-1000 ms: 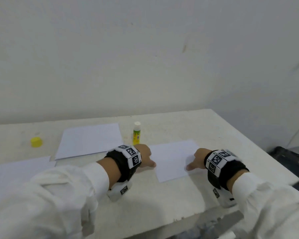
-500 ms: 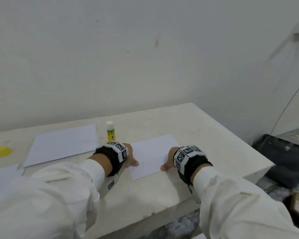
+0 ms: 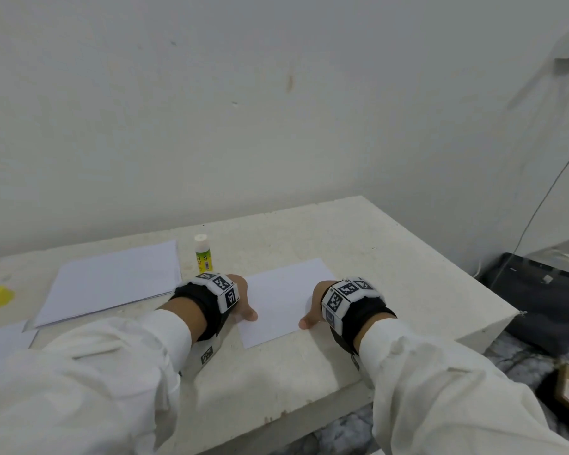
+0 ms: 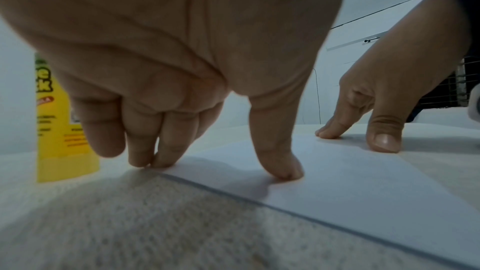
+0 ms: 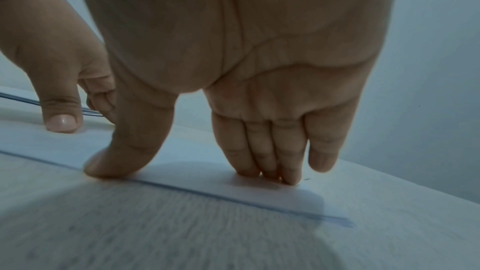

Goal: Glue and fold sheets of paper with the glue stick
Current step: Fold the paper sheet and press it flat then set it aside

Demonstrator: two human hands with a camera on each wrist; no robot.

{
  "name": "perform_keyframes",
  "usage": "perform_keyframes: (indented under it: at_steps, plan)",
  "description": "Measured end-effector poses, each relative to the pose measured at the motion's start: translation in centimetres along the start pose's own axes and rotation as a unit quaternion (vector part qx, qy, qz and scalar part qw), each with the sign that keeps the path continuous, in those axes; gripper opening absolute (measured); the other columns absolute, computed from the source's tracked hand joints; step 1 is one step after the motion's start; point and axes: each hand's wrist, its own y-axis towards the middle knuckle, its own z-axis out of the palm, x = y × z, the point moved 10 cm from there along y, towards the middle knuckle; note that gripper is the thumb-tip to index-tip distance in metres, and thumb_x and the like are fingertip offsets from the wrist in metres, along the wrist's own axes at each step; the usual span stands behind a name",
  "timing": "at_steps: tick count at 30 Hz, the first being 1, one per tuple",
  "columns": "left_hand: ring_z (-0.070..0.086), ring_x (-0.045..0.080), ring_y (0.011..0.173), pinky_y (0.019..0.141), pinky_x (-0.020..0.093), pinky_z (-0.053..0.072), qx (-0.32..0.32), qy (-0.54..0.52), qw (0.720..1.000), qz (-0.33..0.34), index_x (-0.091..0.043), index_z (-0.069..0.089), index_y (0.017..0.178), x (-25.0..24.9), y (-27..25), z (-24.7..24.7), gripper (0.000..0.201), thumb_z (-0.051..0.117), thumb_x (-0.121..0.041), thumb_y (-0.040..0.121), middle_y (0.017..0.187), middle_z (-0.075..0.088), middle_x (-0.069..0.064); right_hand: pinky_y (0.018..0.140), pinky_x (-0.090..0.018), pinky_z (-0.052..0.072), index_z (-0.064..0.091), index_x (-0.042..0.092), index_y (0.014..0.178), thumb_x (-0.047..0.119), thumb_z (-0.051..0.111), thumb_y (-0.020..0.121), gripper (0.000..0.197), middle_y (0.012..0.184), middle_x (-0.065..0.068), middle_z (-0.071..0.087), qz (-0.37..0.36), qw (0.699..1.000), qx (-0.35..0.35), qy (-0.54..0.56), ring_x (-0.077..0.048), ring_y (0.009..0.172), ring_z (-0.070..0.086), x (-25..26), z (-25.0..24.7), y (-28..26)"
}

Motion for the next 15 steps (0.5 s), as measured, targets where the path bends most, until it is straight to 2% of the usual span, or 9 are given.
perform_keyframes:
  at_steps: [3,4,8,10,11,13,15]
  plan:
    - [0.053,0.023,0.081,0.066,0.027,0.039,-0.001,-0.006,1.000,-0.001,-0.012,0.053,0.077,-0.1,-0.3,-0.2,0.044,0.065,-0.054,0.082,0.085,0.056,0.004,0.086,-0.052,0.049,0.060,0.018,0.090,0.079,0.056,0.062,0.066,0.099,-0.009,0.062,-0.001,1.000,-0.002,0.014,-0.033,0.100,0.059,-0.2,0.0,0.2]
    - [0.053,0.023,0.080,0.065,0.026,0.039,-0.004,-0.007,1.000,-0.002,-0.012,0.052,0.077,-0.1,-0.5,-0.2,0.044,0.065,-0.053,0.082,0.083,0.056,0.004,0.087,-0.051,0.049,0.058,0.018,0.088,0.077,0.058,0.064,0.064,0.100,-0.009,0.063,0.001,1.000,-0.006,0.016,-0.032,0.100,0.059,-0.2,0.0,0.2]
    - [0.056,0.023,0.080,0.069,0.028,0.042,-0.030,-0.004,1.000,0.004,-0.009,0.055,0.092,-0.7,-1.1,-0.7,0.043,0.066,-0.049,0.081,0.085,0.057,0.004,0.087,-0.052,0.049,0.060,0.017,0.093,0.073,0.062,0.065,0.063,0.106,-0.010,0.064,0.006,1.000,-0.018,0.018,-0.034,0.104,0.058,-0.5,-0.1,0.3]
    - [0.058,0.024,0.092,0.075,0.030,0.044,-0.039,-0.020,0.999,0.013,-0.007,0.054,0.112,-0.8,-1.3,-0.9,0.051,0.068,-0.045,0.081,0.102,0.059,0.006,0.087,-0.052,0.049,0.061,0.017,0.092,0.073,0.062,0.065,0.062,0.104,-0.010,0.064,0.005,1.000,-0.015,0.013,-0.034,0.102,0.058,-0.4,-0.1,0.3]
    - [0.057,0.026,0.104,0.082,0.032,0.045,-0.047,-0.039,0.998,0.019,-0.008,0.046,0.126,-0.9,-1.4,-1.1,0.061,0.070,-0.042,0.081,0.117,0.057,0.008,0.086,-0.053,0.049,0.060,0.018,0.090,0.073,0.060,0.067,0.059,0.103,-0.008,0.063,0.002,1.000,-0.015,0.003,-0.034,0.102,0.058,-0.4,-0.1,0.3]
    - [0.048,0.027,0.124,0.099,0.034,0.041,-0.064,-0.119,0.990,0.034,-0.013,0.021,0.148,-1.0,-1.6,-1.3,0.089,0.073,-0.037,0.080,0.141,0.045,0.007,0.087,-0.051,0.049,0.059,0.020,0.089,0.074,0.056,0.070,0.057,0.095,-0.005,0.059,-0.004,1.000,-0.009,-0.015,-0.032,0.101,0.058,-0.2,-0.2,0.1]
    - [0.044,0.029,0.129,0.103,0.036,0.040,-0.091,-0.221,0.971,0.034,-0.023,0.000,0.153,-0.8,-2.3,-1.8,0.106,0.075,-0.034,0.078,0.148,0.036,0.010,0.085,-0.050,0.050,0.060,0.021,0.086,0.075,0.057,0.068,0.057,0.089,-0.003,0.058,-0.003,1.000,-0.009,-0.009,-0.031,0.100,0.059,-0.3,-0.4,0.0]
